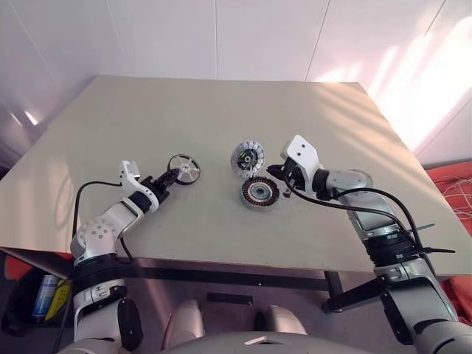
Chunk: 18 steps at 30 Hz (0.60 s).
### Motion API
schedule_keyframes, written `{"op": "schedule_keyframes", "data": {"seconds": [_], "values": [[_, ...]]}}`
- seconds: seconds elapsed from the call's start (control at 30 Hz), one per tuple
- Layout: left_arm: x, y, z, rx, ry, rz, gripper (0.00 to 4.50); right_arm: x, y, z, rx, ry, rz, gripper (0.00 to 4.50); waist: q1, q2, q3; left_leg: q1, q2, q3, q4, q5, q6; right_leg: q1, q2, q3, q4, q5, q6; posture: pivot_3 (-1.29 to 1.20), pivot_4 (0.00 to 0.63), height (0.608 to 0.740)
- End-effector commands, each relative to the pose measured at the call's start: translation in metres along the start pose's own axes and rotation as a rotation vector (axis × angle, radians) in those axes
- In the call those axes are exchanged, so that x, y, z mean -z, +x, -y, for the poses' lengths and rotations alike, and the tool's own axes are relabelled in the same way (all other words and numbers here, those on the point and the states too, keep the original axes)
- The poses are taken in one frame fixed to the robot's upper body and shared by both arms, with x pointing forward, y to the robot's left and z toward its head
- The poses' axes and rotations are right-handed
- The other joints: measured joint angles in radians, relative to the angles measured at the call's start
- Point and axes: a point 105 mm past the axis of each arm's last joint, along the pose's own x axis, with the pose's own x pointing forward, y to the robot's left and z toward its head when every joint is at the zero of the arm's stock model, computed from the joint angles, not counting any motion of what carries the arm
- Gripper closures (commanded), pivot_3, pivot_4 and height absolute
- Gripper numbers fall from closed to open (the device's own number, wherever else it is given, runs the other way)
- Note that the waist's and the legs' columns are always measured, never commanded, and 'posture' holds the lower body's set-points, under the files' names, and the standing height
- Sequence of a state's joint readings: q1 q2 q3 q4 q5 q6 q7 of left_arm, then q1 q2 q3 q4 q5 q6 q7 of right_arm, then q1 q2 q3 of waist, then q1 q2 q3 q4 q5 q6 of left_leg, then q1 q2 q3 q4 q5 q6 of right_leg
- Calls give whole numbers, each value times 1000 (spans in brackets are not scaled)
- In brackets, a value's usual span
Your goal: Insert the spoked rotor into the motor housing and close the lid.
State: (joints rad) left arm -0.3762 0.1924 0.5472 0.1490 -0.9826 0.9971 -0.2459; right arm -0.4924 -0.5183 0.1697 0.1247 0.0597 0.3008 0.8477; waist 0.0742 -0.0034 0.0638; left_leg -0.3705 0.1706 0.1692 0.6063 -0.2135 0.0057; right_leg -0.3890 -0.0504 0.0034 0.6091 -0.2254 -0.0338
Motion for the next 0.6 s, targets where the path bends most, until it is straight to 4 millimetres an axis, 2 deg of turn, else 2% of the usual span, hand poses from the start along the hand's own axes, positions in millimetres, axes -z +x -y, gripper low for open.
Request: {"op": "schedule_keyframes", "data": {"seconds": [0.03, 0.3, 0.6], "values": [[-11, -10, 25, 128, -16, 17, 4064, -11, -8, 4, 6, -59, 26, 4398, 0, 0, 0, 0, 0, 0, 0, 0, 0, 0, 0, 0, 0, 0, 0, 0, 0, 740], [-2, -18, 35, 194, -79, -23, 4064, 3, -9, -10, -57, -73, -30, 4398, -1, 0, 0, 0, 0, 0, 0, 0, 0, 0, 0, 0, 0, 0, 0, 0, 0, 740], [10, -16, 46, 241, -106, -77, 4064, -1, 6, -17, -68, -58, -12, 4398, -3, 0, 0, 1, 0, 0, 0, 0, 0, 0, 0, 0, 0, 0, 0, 0, 0, 740]]}}
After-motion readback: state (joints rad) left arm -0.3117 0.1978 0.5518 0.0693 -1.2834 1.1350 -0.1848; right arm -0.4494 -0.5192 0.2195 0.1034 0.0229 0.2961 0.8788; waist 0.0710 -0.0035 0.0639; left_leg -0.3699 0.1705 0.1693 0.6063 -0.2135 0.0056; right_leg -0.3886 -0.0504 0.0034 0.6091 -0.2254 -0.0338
